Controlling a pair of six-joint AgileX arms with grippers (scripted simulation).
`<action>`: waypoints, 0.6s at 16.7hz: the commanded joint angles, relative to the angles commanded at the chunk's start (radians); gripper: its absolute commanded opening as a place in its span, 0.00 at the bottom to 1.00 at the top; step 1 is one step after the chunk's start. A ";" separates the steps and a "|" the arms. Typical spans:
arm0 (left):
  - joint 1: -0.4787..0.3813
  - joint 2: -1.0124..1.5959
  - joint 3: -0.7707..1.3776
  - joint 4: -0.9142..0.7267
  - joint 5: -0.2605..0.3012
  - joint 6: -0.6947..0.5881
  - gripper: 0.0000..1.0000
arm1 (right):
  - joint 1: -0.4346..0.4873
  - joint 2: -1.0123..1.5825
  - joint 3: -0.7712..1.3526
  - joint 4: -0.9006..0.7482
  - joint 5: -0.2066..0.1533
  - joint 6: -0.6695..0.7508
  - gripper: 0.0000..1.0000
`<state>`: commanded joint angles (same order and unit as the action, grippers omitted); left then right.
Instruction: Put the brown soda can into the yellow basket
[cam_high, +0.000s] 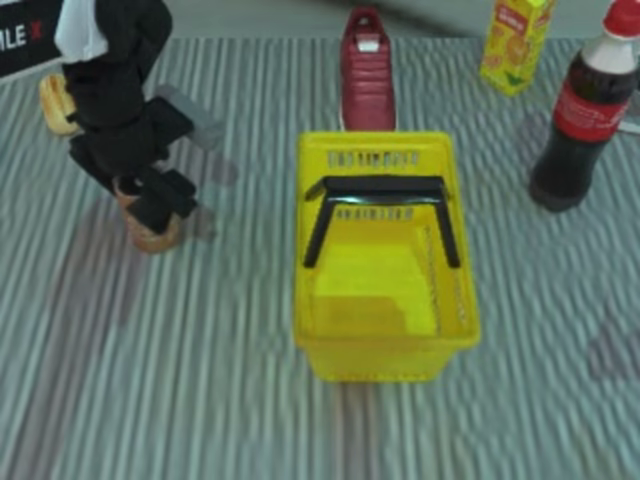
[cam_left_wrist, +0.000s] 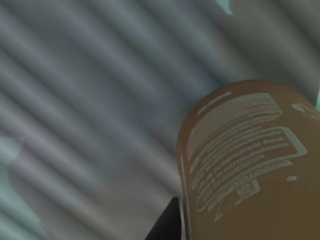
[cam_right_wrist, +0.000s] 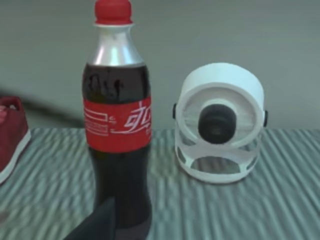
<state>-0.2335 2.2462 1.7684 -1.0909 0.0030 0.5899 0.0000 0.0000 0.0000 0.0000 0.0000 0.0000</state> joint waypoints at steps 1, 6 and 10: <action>0.000 0.000 0.000 0.001 0.001 0.000 0.00 | 0.000 0.000 0.000 0.000 0.000 0.000 1.00; -0.015 -0.009 -0.030 0.159 0.129 -0.045 0.00 | 0.000 0.000 0.000 0.000 0.000 0.000 1.00; -0.033 -0.021 -0.092 0.473 0.352 -0.137 0.00 | 0.000 0.000 0.000 0.000 0.000 0.000 1.00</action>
<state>-0.2664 2.2252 1.6766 -0.6184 0.3545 0.4529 0.0000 0.0000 0.0000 0.0000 0.0000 0.0000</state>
